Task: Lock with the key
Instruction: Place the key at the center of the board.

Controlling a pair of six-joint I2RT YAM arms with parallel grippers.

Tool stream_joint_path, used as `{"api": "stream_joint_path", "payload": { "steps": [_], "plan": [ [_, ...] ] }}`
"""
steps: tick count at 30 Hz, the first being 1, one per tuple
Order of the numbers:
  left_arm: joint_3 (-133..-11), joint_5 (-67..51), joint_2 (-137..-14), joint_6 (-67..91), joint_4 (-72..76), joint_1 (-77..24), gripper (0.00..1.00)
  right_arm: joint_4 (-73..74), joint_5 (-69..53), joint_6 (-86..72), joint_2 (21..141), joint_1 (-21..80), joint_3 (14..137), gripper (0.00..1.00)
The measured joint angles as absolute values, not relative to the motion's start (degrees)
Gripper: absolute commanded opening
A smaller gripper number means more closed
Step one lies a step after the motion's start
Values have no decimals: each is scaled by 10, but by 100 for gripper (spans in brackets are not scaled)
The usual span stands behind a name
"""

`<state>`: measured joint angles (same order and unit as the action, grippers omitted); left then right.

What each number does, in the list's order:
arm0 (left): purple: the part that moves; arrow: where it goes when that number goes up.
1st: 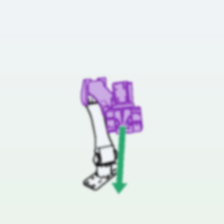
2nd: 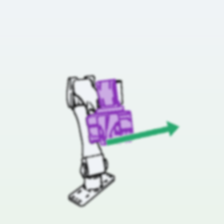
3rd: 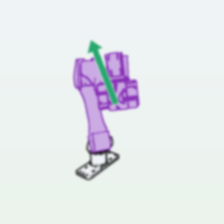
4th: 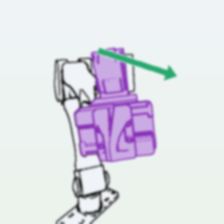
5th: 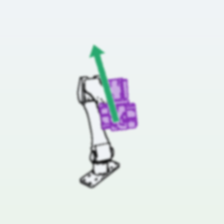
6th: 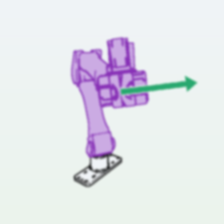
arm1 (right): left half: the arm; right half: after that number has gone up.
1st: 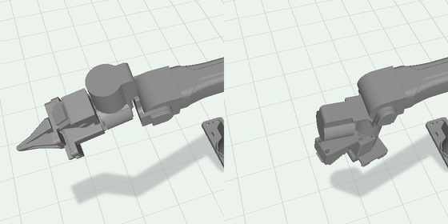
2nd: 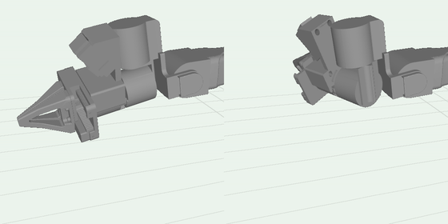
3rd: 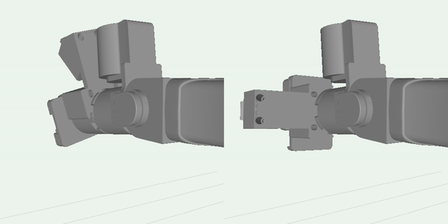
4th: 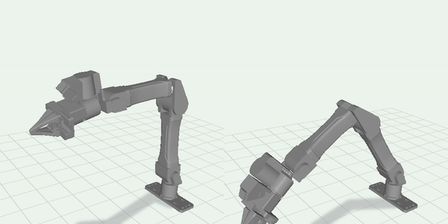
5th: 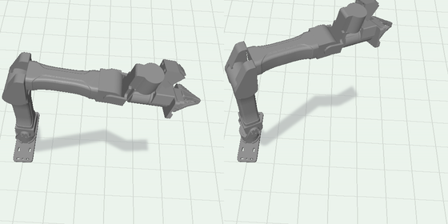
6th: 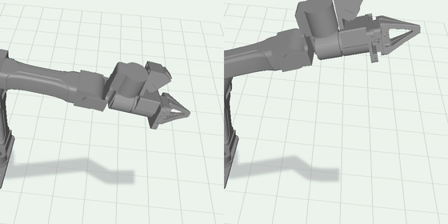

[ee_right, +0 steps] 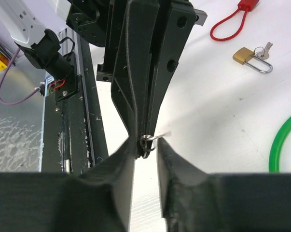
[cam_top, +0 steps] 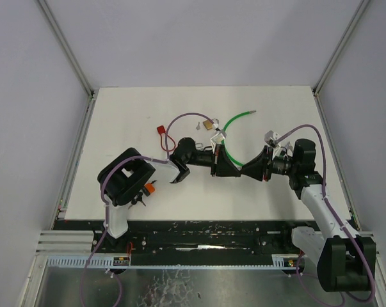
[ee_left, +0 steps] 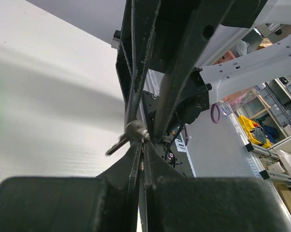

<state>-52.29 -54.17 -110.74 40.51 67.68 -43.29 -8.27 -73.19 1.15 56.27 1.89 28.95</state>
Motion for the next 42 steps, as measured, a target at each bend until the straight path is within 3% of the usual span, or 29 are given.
{"api": "stream_joint_path", "payload": {
  "steps": [4,6,16,25,34,42],
  "plan": [
    [-522,-541,-1107,395,676,-434,0,-73,-726,20,543,18,290,59],
    [-517,-538,-1104,388,673,-434,0,-63,-723,25,531,13,291,62],
    [-451,-433,-1033,366,636,-374,0,-16,-679,52,476,-25,311,63],
    [-344,-177,-954,451,609,-256,0,4,-645,74,469,-31,311,63],
    [-386,110,-913,584,343,-248,0,10,-634,79,465,-32,311,63],
    [-450,176,-943,658,188,-225,0,10,-634,80,463,-35,311,63]
  ]
}}
